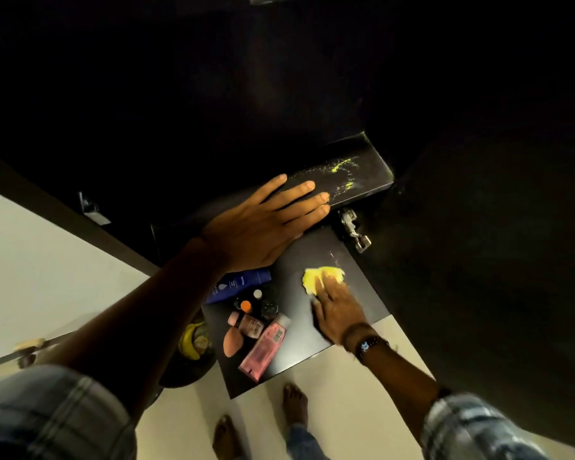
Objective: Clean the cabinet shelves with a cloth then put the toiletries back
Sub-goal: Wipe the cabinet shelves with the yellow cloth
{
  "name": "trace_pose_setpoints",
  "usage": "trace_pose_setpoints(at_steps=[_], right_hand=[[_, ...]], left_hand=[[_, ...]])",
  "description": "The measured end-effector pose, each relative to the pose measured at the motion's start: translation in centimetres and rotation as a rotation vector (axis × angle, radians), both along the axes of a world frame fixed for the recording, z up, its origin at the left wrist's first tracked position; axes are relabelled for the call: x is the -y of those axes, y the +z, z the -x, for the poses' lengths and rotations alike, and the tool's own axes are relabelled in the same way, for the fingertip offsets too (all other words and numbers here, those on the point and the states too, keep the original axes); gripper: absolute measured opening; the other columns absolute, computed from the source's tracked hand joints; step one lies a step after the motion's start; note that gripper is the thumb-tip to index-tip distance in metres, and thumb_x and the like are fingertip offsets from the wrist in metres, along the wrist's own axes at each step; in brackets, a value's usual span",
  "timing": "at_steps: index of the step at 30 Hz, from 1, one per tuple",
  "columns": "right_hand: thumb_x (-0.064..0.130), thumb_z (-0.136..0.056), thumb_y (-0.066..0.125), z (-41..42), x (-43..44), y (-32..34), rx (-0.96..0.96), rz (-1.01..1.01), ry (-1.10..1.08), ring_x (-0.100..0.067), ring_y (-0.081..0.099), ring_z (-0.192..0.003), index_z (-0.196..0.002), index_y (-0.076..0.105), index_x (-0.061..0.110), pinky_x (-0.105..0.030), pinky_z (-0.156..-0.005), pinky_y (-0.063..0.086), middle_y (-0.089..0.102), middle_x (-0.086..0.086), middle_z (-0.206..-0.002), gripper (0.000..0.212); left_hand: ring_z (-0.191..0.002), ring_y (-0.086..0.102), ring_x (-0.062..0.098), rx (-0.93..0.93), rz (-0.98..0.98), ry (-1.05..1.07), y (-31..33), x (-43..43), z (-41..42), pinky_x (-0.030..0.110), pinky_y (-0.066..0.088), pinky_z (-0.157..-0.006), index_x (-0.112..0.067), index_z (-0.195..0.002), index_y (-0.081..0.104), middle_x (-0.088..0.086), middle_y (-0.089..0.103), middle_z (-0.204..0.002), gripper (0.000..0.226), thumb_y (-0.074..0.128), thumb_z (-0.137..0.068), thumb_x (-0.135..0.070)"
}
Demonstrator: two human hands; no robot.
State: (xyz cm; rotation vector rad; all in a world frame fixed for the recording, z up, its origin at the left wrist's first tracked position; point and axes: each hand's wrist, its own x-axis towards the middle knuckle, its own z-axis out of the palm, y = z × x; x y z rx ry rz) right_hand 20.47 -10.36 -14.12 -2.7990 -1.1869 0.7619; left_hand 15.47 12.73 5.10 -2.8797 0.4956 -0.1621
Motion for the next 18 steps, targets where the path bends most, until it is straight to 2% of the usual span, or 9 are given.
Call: trace_pose_setpoints(at_steps=[2,4,6,8,10,12,14,16,18], right_hand=[[0.042,-0.099,0.003,1.4,4.3,-0.1,0.008,0.057,-0.023,-0.032,0.061,-0.114,-0.126,0.06,0.009,-0.046,-0.095,0.049,0.06,-0.015,-0.129,0.071],[0.043,-0.098,0.0,1.2,6.1,-0.2,0.03,0.073,-0.075,-0.032,0.059,-0.118,-0.129,0.057,0.009,-0.045,-0.098,0.047,0.058,-0.015,-0.132,0.073],[0.045,-0.097,-0.005,-0.4,5.0,-0.5,0.066,0.043,-0.149,-0.033,0.057,-0.12,-0.13,0.056,0.006,-0.045,-0.101,0.046,0.058,-0.017,-0.132,0.079],[0.039,-0.099,-0.006,-2.2,1.2,1.2,0.135,-0.023,-0.125,-0.035,0.055,-0.122,-0.129,0.054,-0.001,-0.043,-0.105,0.043,0.058,-0.021,-0.129,0.079],[0.026,-0.103,0.008,-4.4,-2.7,2.0,0.153,-0.009,-0.037,-0.034,0.036,-0.137,-0.14,0.036,-0.006,-0.037,-0.117,0.024,0.041,-0.024,-0.144,0.056],[0.025,-0.1,0.014,-6.9,-5.6,0.8,0.121,0.017,-0.035,-0.03,0.017,-0.145,-0.147,0.018,-0.003,-0.035,-0.121,0.007,0.021,-0.02,-0.155,0.055],[0.028,-0.098,0.015,-8.1,-6.9,-0.5,0.127,0.078,-0.04,-0.028,0.014,-0.146,-0.148,0.016,-0.001,-0.035,-0.12,0.008,0.019,-0.018,-0.156,0.058],[0.028,-0.099,0.022,-7.1,-5.9,-0.4,0.111,0.064,-0.059,-0.027,0.015,-0.146,-0.148,0.017,0.001,-0.035,-0.12,0.011,0.019,-0.016,-0.156,0.056],[0.032,-0.1,0.021,-4.4,-3.3,0.2,0.063,0.013,-0.118,-0.028,0.019,-0.145,-0.148,0.022,0.004,-0.035,-0.119,0.012,0.021,-0.015,-0.156,0.055]], left_hand=[[-0.146,0.011,0.024,0.004,-0.001,-0.007,0.1,0.1,0.0,0.048,0.013,-0.117,-0.015,-0.15,0.012,0.006,0.015,-0.158,0.056,0.023,-0.097,-0.031],[-0.145,0.013,0.024,0.013,0.0,-0.021,0.3,0.0,0.0,0.048,0.015,-0.117,-0.015,-0.149,0.014,0.006,0.016,-0.157,0.056,0.026,-0.097,-0.031],[-0.145,0.013,0.024,0.024,-0.005,-0.028,0.2,-0.3,0.0,0.048,0.016,-0.116,-0.014,-0.149,0.014,0.007,0.015,-0.157,0.057,0.028,-0.097,-0.031],[-0.146,0.011,0.024,0.021,0.006,-0.034,0.0,-0.4,0.1,0.048,0.015,-0.117,-0.015,-0.15,0.012,0.006,0.014,-0.158,0.057,0.029,-0.098,-0.032],[-0.146,0.009,0.022,0.018,0.015,-0.038,-0.2,-0.5,-0.1,0.047,0.013,-0.118,-0.015,-0.15,0.011,0.005,0.013,-0.158,0.057,0.029,-0.098,-0.032],[-0.146,0.007,0.02,0.005,0.033,-0.032,-0.3,-0.6,-0.1,0.045,0.011,-0.118,-0.017,-0.15,0.009,0.003,0.011,-0.158,0.057,0.028,-0.098,-0.032],[-0.146,0.004,0.019,0.002,0.042,-0.028,-0.4,-0.6,-0.1,0.044,0.009,-0.119,-0.018,-0.15,0.006,0.002,0.008,-0.158,0.057,0.025,-0.099,-0.033],[-0.146,0.003,0.017,-0.001,0.05,-0.034,-0.5,-0.5,-0.1,0.044,0.009,-0.119,-0.019,-0.15,0.006,0.001,0.008,-0.158,0.056,0.023,-0.099,-0.033],[-0.146,0.005,0.017,0.018,0.051,-0.025,-0.6,-0.5,0.0,0.045,0.01,-0.119,-0.019,-0.15,0.008,0.0,0.01,-0.158,0.055,0.025,-0.1,-0.033]])
